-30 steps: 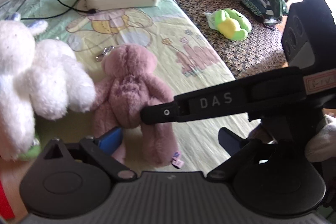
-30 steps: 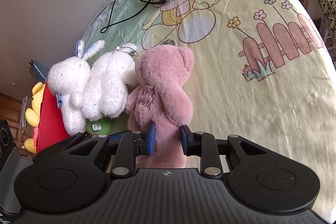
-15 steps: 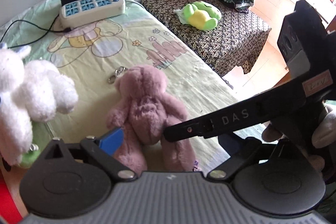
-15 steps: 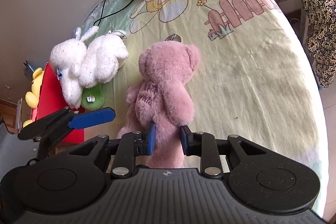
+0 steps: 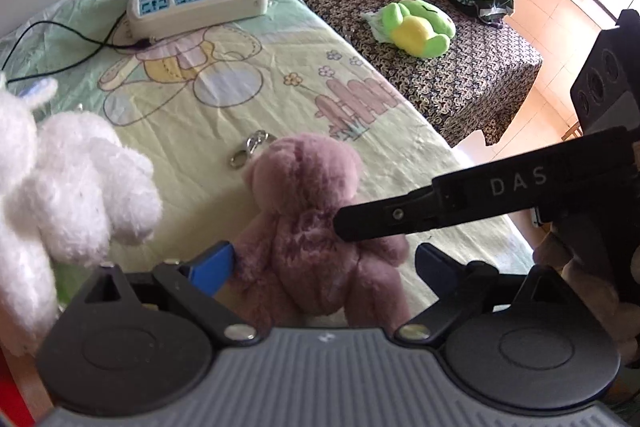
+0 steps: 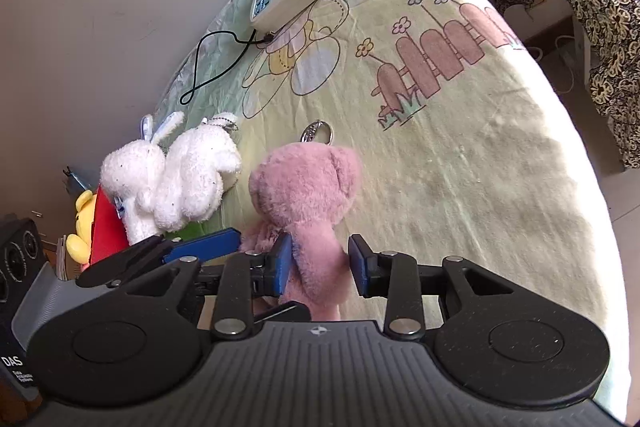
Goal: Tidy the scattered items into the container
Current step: 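Lift the teddy bear off the sheet with the right gripper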
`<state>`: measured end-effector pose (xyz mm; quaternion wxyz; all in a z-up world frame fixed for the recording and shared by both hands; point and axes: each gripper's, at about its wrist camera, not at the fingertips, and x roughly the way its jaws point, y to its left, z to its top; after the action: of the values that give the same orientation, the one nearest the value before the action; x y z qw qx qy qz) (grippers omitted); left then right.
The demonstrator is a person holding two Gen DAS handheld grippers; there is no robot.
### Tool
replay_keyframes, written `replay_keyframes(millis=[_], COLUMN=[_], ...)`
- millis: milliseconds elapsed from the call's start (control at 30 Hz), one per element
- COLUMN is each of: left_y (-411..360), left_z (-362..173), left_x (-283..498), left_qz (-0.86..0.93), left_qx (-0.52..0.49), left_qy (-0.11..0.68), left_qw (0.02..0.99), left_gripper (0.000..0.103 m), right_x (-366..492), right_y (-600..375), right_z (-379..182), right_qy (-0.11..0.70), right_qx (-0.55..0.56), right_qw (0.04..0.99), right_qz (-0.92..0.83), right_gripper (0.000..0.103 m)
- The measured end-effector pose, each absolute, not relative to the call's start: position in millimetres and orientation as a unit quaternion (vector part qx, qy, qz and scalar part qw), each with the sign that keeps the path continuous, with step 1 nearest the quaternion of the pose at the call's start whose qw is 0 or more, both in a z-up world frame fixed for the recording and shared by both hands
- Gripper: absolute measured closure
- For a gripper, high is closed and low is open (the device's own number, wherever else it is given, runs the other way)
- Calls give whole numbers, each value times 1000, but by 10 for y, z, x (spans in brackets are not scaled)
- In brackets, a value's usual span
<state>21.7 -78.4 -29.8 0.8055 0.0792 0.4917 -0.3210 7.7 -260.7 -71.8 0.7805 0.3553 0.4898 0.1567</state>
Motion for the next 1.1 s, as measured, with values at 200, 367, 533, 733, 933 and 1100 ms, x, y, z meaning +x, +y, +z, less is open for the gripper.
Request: replay_keyframes(millis=[200,367,533,733,933,1100], left_y=[-748,-827,-807,-850,-848,-693], left_z=[-398,-431,-403,-273,-60,240], left_x=[344,281,286,140,-36,-188], left_qz=[-309,-291,-284,-294,-300,-302], left_qx=[57,86,85,86,89,80], left_qy=[504,492,491,476,449,409], left_qw=[804,816,819,824,837,858], left_gripper=[8,13,25,51,51,51], right_x=[172,237,249,142,-39,-168], right_y=[-2576,-2506,-2522,-2511,-2507,-2462], right_z=[-749,-767,-811,-690,-421,-155], right_qy=[484,482,484,475,448,418], right_qx=[377,388,403,394,380,376], right_qw=[768,761,753,763,787,802], right_qz=[185,195,192,192,190,202], right_gripper=[74,73,71,74,77,77])
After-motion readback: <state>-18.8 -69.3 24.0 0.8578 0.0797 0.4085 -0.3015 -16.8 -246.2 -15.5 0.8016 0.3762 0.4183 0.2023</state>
